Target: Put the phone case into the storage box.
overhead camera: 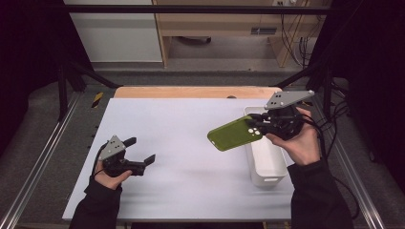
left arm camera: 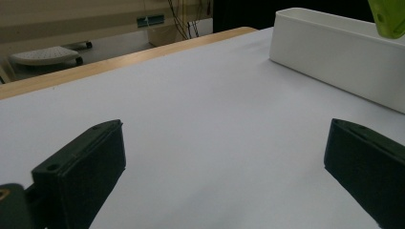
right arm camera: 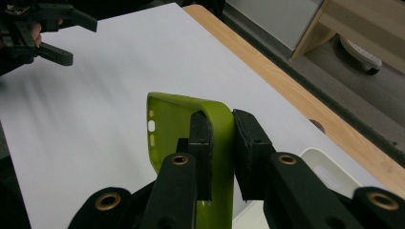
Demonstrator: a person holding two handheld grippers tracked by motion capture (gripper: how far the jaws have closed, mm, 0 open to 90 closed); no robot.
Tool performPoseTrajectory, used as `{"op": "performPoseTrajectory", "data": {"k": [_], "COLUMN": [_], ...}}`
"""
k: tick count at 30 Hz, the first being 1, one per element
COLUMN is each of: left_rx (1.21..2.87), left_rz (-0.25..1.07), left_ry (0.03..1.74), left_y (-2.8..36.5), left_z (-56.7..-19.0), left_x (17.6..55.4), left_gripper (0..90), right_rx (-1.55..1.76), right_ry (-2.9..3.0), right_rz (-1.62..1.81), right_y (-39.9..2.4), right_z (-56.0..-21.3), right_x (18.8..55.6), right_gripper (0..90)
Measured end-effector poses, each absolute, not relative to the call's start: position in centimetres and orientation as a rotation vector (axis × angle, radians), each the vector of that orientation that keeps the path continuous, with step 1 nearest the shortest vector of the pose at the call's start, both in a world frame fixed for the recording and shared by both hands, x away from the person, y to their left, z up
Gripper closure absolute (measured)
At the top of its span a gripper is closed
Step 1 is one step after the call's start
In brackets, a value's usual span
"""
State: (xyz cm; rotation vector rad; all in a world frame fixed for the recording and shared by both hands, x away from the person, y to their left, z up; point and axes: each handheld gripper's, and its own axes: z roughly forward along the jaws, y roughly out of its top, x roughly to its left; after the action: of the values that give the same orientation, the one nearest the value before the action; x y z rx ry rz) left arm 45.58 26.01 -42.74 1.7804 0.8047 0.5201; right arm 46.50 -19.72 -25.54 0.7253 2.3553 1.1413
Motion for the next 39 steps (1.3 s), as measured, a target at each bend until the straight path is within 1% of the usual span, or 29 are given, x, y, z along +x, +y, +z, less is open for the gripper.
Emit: {"op": "performPoseTrajectory", "data": {"k": [12, 39], "left_rx": [1.782, 1.785], "left_rz": [0.532, 0.530], "left_ry": [0.839, 0.850], "left_y": [27.5, 27.9], "left_z": [-43.7, -44.3], "left_x": [45.3, 45.5], "left_gripper": [0.3, 0.3], "right_rx": [0.720, 0.708], "right_ry": [2.307, 2.221], "right_rz": [1.067, 0.886], "right_y": [-20.3, -21.7], "right_z": [-24.1, -22.2], "right_x": [47.1, 49.0], "right_gripper": [79.0, 79.0]}}
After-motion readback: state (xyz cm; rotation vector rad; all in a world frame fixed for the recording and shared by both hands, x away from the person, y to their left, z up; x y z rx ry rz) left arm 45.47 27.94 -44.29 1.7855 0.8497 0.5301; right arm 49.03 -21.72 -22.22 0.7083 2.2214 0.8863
